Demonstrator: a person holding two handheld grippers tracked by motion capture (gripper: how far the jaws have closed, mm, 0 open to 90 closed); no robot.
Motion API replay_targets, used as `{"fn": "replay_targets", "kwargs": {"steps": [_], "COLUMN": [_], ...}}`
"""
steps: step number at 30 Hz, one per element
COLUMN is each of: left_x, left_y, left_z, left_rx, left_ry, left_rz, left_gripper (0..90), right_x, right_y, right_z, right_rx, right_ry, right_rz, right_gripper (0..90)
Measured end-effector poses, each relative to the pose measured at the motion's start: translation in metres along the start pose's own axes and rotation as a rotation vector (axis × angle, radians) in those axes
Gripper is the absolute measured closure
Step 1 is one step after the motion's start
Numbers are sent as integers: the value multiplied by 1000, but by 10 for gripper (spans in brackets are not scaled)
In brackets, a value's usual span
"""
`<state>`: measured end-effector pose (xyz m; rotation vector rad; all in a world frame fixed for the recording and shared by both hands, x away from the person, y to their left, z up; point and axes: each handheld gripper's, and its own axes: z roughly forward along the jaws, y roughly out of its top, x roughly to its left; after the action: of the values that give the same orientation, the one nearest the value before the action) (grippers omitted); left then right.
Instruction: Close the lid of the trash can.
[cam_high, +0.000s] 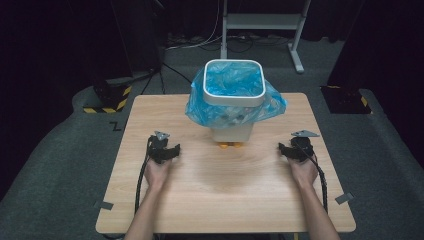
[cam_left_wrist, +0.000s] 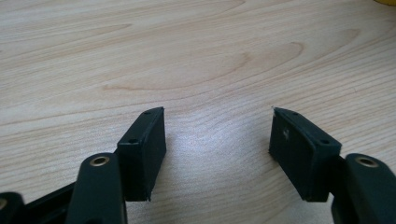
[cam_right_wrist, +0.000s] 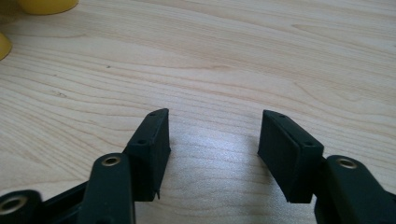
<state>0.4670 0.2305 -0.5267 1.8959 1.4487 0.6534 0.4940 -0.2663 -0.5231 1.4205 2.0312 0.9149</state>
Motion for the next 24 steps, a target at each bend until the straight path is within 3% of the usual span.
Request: {"fn": "replay_targets", "kwargs": {"steps": [24], "left_x": [0], "left_y": [0], "left_z": [0], "left_rx": [5], "left_ry": [-2], "left_rz": [-1], "left_gripper": [310], "right_x": [0], "right_y": [0], "right_z": [0], "right_rx": [7], "right_ry": [-12], "right_rz": [10], "right_gripper": [355]}}
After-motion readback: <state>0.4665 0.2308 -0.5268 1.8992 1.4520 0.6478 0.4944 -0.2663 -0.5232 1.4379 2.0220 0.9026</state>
